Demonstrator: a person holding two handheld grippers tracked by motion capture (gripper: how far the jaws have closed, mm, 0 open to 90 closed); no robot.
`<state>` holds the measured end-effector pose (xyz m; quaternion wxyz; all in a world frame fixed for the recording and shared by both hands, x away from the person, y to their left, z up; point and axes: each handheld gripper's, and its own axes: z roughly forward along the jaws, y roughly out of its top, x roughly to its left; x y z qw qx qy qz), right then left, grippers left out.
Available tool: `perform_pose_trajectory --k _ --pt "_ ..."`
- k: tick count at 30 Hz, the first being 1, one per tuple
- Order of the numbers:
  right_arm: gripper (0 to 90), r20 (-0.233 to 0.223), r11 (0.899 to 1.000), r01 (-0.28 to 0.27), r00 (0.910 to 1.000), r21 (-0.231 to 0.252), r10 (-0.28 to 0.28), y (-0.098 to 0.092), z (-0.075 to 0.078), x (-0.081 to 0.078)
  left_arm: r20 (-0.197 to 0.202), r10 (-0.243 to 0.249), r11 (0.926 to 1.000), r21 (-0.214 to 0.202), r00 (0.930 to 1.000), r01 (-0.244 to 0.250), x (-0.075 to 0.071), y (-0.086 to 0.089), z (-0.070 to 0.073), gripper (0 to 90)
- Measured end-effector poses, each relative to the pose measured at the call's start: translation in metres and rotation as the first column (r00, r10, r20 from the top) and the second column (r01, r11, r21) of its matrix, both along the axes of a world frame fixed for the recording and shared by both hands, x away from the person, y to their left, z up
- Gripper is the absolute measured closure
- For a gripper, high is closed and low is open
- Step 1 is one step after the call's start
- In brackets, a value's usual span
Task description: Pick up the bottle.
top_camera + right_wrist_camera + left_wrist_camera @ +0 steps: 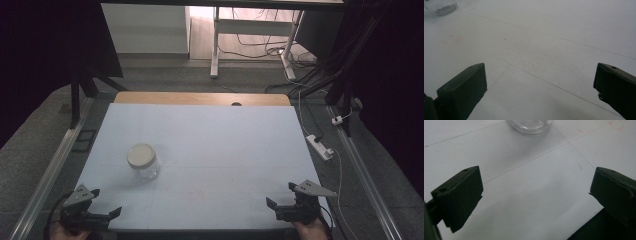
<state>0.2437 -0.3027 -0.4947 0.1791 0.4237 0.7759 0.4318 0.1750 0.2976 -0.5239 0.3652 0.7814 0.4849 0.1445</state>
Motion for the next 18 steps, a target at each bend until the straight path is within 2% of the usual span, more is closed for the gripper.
perform_pose_trajectory --k 2,8,18 --pt "0.0 -0.008 1.000 -0.003 1.0000 0.010 0.003 0.0001 0.0002 -0.0002 -0.005 0.002 1.0000 -0.003 1.0000 -0.002 0.0004 0.0002 -0.0001 0.0" --pt "0.0 -0.011 1.000 -0.010 0.9999 -0.014 0.010 0.0029 -0.0002 -0.0001 -0.007 -0.007 1.0000 0.003 0.9999 0.007 0.0008 -0.0005 -0.0002 0.0" --pt "0.0 -0.021 1.000 -0.005 0.9998 -0.010 0.005 0.0023 -0.0006 0.0008 -0.014 -0.008 0.9999 -0.008 0.9999 0.008 0.0013 0.0000 -0.0005 0.0"
